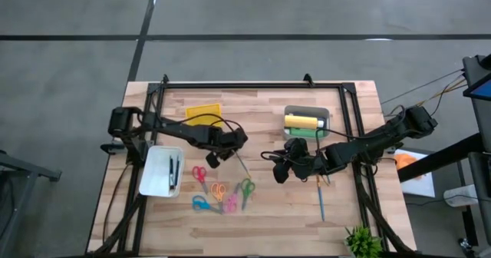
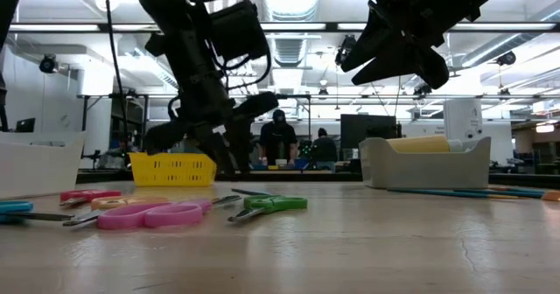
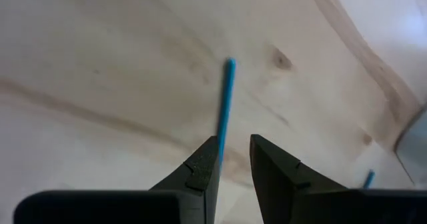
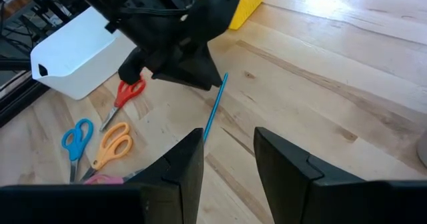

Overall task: Pick & Place Paint Supplies
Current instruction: Put the blue paintbrush into the white bin

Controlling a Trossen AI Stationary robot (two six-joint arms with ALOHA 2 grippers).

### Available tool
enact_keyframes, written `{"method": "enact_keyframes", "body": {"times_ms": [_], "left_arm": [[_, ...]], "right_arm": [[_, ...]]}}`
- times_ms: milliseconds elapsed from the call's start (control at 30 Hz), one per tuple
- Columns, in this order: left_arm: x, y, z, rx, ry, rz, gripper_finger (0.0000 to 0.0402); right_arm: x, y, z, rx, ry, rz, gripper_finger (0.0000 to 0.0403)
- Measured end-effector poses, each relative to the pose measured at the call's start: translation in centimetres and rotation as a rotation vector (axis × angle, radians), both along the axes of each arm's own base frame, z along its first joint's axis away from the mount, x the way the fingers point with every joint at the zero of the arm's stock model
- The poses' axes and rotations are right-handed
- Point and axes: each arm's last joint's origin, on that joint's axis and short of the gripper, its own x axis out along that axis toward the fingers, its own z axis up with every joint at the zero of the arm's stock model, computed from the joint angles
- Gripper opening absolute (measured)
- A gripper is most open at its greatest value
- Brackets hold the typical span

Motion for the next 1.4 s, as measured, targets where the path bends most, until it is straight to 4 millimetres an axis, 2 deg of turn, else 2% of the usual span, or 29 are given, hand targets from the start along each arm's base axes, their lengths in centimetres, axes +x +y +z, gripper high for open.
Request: {"method": "enact_keyframes", "body": {"times_ms": [300,1267,1400], "left_arm": [[0.3,1.0,-1.7,-0.009,0.037,0.033,0.0086],[0.0,0.8,-2.0,-0.095,0.077,0.023,0.0085],[-0.1,0.7,-2.0,-0.1,0.082,0.021,0.0075]], "right_arm": [[0.0,0.0,0.0,0.001,-0.001,-0.001,0.013],[0.0,0.0,0.0,-0.001,0.0,0.0,0.013],[0.0,0.0,0.0,-0.001,0.0,0.0,0.013]]}}
